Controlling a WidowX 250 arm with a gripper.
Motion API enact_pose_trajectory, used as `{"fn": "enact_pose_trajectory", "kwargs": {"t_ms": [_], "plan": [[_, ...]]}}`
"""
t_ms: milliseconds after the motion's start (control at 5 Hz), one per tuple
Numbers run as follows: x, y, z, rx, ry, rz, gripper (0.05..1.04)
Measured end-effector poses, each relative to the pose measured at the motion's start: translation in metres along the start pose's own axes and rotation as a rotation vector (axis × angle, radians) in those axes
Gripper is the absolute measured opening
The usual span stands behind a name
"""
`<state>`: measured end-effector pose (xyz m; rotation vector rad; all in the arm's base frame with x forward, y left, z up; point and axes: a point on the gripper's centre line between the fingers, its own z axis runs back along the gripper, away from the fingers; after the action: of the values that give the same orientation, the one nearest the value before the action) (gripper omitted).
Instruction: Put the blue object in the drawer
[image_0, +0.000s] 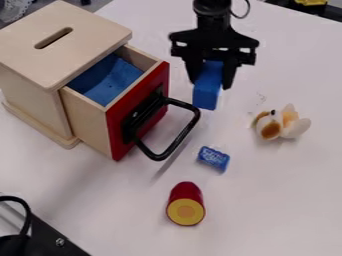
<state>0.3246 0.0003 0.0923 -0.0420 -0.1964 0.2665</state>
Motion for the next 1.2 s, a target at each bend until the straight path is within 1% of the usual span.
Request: {"fn": "enact_pose_trajectory", "kwargs": {"t_ms": [200,400,600,800,1000,1200], "plan": [[-0.008,0.021,0.02,-0.011,0.023,-0.022,0.587],[-0.021,0.045,0.043,0.029,-0.034,0.009,0.587],[-0.034,0.062,0.05,0.069,-0.04,0.053,0.587],[-0.046,0.078,0.052,0.094,-0.04,0.082,0.587],[-0.048,0.087,0.048,0.153,-0.017,0.065,0.587],[-0.049,0.092,0.035,0.176,0.036,0.064,0.587]]}}
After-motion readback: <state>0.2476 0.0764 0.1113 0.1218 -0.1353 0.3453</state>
